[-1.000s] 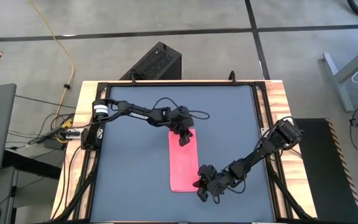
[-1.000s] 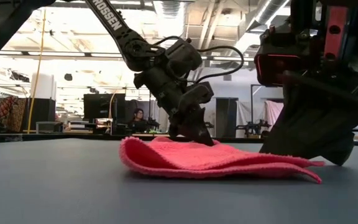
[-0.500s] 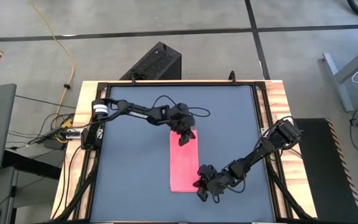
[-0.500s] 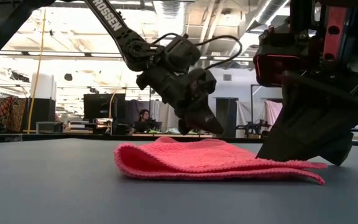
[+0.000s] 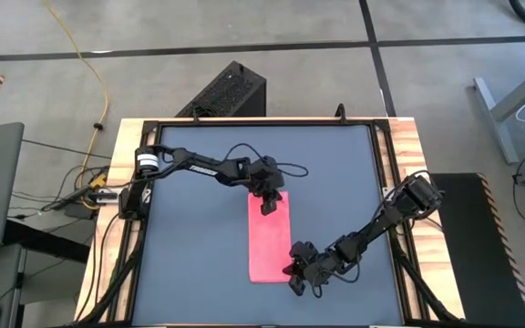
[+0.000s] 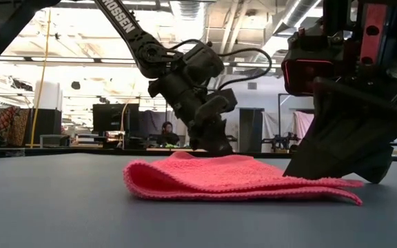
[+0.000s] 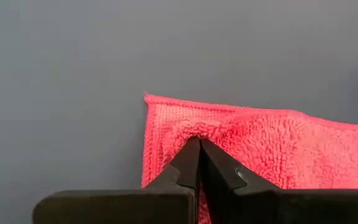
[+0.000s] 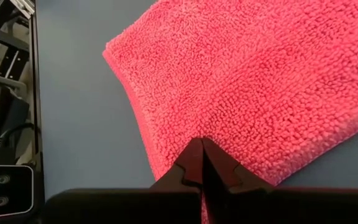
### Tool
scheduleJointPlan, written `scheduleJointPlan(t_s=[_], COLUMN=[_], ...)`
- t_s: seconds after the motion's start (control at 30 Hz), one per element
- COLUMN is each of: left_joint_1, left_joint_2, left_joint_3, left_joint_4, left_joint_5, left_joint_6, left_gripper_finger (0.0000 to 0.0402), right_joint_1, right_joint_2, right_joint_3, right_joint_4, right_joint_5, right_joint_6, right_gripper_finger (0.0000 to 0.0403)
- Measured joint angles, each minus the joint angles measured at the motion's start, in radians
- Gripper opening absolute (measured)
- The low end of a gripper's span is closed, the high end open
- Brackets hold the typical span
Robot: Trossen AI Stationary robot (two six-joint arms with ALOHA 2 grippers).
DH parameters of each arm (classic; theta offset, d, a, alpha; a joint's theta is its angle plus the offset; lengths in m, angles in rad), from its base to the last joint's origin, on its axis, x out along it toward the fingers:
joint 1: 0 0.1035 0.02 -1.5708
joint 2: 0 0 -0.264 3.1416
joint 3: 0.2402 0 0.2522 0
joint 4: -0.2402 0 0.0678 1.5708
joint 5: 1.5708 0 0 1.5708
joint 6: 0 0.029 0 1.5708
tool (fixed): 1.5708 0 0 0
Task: Roll towel
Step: Fold the pink towel
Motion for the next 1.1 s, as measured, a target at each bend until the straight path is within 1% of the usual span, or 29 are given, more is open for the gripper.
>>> scheduleJointPlan(t_s=[0.17,0.5,0.6,0.67,0.83,0.9,1.0,1.03,1.1], left_joint_1=[-0.022,-0.047,-0.047,-0.047,-0.047,-0.044,-0.044,-0.041,-0.033], left_joint_2=[0.0,0.0,0.0,0.0,-0.002,-0.004,-0.005,-0.005,-0.005], left_joint_3=[-0.015,-0.016,-0.016,-0.016,-0.016,-0.014,-0.013,-0.013,-0.014], left_joint_4=[-0.003,-0.034,-0.051,-0.066,-0.085,-0.092,-0.101,-0.102,-0.101], left_joint_5=[0.001,0.132,0.137,0.098,-0.041,-0.111,-0.229,-0.252,-0.266], left_joint_6=[0.023,0.057,0.057,0.05,0.033,0.028,-0.02,-0.036,-0.062], left_gripper_finger=[0.0,0.0,0.0,0.0,0.0,0.0,0.0,0.0,0.0], right_joint_1=[-0.008,-0.014,-0.014,-0.015,-0.015,-0.014,-0.011,-0.011,-0.011], right_joint_2=[0.0,0.0,0.0,0.0,0.0,0.0,0.0,0.0,-0.001], right_joint_3=[0.0,0.0,0.0,0.001,0.001,0.001,0.001,0.001,0.001], right_joint_4=[-0.004,-0.008,-0.009,-0.01,-0.01,-0.011,-0.011,-0.012,-0.012], right_joint_5=[-0.001,-0.003,-0.003,-0.003,-0.003,-0.003,-0.005,-0.01,-0.022], right_joint_6=[-0.004,-0.026,-0.025,-0.022,-0.008,-0.006,0.008,0.013,0.019], right_gripper_finger=[0.002,0.002,0.002,0.002,0.002,0.002,0.002,0.002,0.002])
